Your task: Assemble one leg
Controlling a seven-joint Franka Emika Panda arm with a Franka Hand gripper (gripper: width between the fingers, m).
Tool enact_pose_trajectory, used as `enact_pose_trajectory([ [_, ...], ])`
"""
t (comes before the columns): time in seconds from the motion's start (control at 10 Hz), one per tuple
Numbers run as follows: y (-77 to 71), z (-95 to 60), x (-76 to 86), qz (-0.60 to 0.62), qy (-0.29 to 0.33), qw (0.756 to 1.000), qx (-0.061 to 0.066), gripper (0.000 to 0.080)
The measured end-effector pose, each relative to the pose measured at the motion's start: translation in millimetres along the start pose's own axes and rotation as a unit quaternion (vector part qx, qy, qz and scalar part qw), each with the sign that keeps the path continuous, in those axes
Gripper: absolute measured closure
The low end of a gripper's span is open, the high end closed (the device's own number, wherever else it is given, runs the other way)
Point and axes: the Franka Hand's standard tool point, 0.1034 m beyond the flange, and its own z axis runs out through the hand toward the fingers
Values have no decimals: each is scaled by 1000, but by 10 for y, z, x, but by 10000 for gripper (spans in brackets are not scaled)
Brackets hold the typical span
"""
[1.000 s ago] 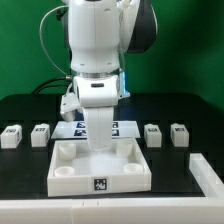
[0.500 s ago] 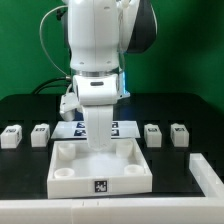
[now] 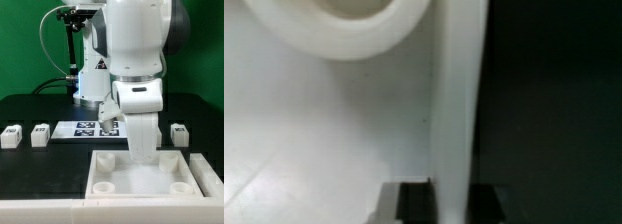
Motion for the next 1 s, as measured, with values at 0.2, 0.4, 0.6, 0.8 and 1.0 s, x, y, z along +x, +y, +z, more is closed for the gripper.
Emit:
enact_pose_trajectory([
  [0.2,3,7,123,7,-2,1000,11,735],
  [0.4,2,7,123,3,-5,1000,12,735],
  [0.6,0,6,120,3,-2,1000,4,735],
  [0.8,-4,16,117,4,-2,1000,5,522],
  [1.0,-6,20,116,4,-2,1000,5,351],
])
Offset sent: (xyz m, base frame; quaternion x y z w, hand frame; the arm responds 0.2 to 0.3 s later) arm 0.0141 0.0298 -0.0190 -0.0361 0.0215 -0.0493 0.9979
